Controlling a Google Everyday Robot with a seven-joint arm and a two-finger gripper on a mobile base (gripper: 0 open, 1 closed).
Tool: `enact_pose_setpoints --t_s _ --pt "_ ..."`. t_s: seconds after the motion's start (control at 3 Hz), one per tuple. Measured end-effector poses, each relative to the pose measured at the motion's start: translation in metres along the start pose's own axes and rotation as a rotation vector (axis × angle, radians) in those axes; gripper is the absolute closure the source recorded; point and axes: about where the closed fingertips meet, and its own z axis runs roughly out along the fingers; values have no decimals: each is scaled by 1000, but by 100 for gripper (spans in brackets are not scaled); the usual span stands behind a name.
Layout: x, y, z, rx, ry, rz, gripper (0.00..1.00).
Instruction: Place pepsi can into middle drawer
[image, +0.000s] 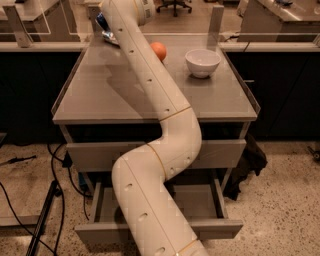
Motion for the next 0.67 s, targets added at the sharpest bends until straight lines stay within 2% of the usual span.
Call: enact_pose_setpoints --t_s 0.33,0.67 --pt "4 -6 -7 17 7 84 100" --pt "4 -6 -7 17 7 84 100"
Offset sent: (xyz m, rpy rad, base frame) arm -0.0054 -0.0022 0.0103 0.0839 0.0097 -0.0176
